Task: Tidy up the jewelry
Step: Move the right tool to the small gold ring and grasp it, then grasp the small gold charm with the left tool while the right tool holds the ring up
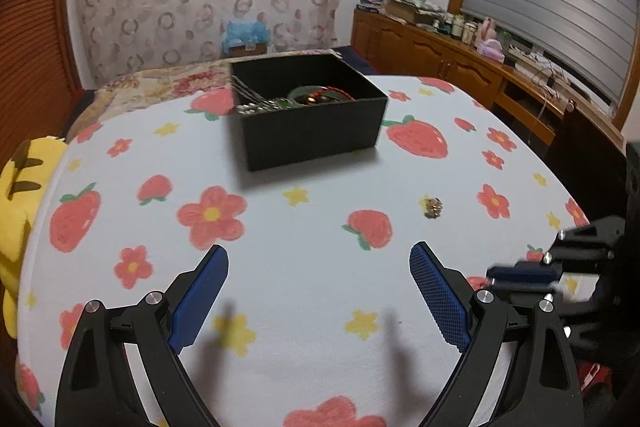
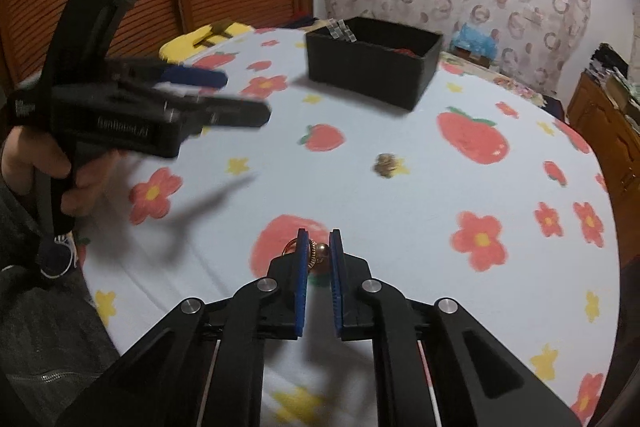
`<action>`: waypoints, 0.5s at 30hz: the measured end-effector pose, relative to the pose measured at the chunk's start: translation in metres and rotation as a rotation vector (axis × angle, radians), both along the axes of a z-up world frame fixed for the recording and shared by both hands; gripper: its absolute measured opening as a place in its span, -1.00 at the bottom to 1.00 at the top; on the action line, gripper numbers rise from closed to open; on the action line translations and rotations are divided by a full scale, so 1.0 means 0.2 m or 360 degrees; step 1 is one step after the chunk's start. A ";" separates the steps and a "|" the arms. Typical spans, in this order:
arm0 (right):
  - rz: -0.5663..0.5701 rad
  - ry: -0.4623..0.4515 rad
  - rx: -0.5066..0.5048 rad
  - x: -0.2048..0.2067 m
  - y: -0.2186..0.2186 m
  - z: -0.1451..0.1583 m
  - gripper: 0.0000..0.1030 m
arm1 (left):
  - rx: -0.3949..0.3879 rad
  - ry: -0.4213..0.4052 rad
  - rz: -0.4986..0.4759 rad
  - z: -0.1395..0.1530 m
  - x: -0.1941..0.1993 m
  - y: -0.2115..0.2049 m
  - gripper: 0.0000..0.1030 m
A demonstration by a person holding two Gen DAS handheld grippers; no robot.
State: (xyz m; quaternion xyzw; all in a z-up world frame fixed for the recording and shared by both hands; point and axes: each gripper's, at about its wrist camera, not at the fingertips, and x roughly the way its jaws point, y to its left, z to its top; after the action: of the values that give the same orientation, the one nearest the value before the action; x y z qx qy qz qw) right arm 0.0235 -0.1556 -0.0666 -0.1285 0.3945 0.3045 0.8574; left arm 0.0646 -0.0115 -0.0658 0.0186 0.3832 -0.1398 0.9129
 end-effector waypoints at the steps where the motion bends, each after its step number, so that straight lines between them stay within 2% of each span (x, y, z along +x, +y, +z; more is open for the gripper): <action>1: -0.0019 -0.0014 -0.0001 0.01 -0.02 0.01 -0.78 | 0.0002 0.0005 -0.0014 0.00 0.01 -0.01 0.72; 11: -0.0211 -0.0096 0.0045 0.15 -0.22 0.07 -0.78 | 0.0019 -0.0011 -0.0180 0.01 0.07 -0.21 0.72; 15: -0.0271 -0.0106 0.0060 0.19 -0.28 0.08 -0.78 | 0.0041 0.0007 -0.0242 0.01 0.09 -0.29 0.42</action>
State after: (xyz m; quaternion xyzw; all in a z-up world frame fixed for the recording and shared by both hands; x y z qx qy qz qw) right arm 0.0607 -0.2116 -0.0505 -0.0883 0.3695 0.2335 0.8951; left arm 0.0834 -0.0695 -0.0635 0.0592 0.3844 -0.2036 0.8985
